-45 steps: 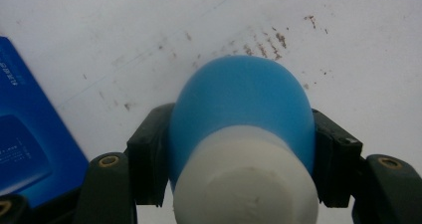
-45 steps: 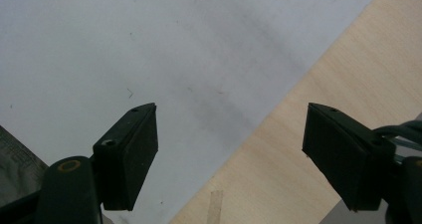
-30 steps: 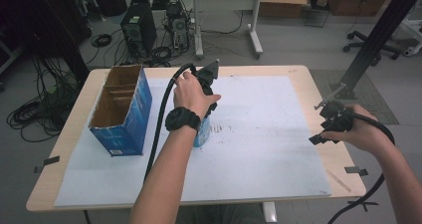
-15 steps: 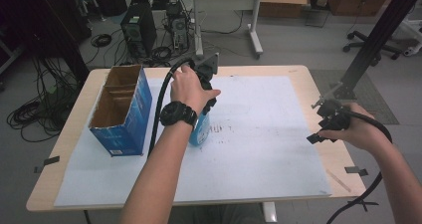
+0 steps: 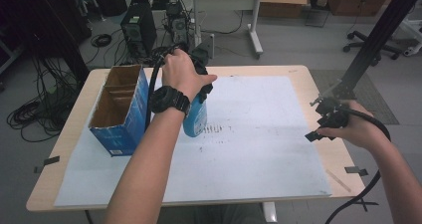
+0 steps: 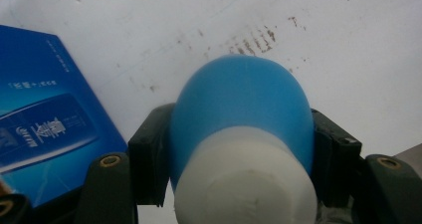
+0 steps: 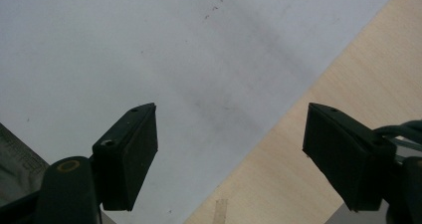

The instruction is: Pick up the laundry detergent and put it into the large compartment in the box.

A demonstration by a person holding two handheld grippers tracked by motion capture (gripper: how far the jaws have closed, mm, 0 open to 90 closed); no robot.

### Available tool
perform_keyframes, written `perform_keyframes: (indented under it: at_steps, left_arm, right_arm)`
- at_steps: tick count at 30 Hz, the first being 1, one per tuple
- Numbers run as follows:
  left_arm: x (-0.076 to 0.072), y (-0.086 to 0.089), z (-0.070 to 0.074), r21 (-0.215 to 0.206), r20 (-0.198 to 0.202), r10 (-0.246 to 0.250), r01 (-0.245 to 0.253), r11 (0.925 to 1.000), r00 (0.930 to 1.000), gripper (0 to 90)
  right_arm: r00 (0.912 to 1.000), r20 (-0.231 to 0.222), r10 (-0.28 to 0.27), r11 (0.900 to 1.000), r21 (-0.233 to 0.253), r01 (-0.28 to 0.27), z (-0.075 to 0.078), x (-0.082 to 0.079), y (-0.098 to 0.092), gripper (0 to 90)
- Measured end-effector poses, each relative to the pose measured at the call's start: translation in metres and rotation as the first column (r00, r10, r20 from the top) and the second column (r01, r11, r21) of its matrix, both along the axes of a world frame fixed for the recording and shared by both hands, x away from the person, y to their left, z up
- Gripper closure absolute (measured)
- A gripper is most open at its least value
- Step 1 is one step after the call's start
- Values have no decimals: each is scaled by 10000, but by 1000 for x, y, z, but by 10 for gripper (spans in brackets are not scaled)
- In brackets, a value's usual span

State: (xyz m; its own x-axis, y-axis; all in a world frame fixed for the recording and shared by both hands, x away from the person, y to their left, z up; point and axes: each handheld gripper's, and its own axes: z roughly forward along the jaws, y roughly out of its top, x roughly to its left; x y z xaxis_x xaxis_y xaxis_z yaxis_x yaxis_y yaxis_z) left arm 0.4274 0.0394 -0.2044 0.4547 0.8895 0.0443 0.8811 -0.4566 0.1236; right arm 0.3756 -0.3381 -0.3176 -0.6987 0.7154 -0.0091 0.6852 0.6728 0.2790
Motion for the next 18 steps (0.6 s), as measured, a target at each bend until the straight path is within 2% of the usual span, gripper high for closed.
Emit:
perform_keyframes:
  at_steps: [7,18]
  left_arm:
    - [-1,11,19,-169,93,222,-220,9996,9997,376]
    - [-1,20,40,-137,183,403,-400,9991,9990,377]
  right_arm:
    - [10000,-44,-63,10000,-14,63,0,0,0,213]
    - [10000,-58,-22,10000,-72,22,0,2,4,211]
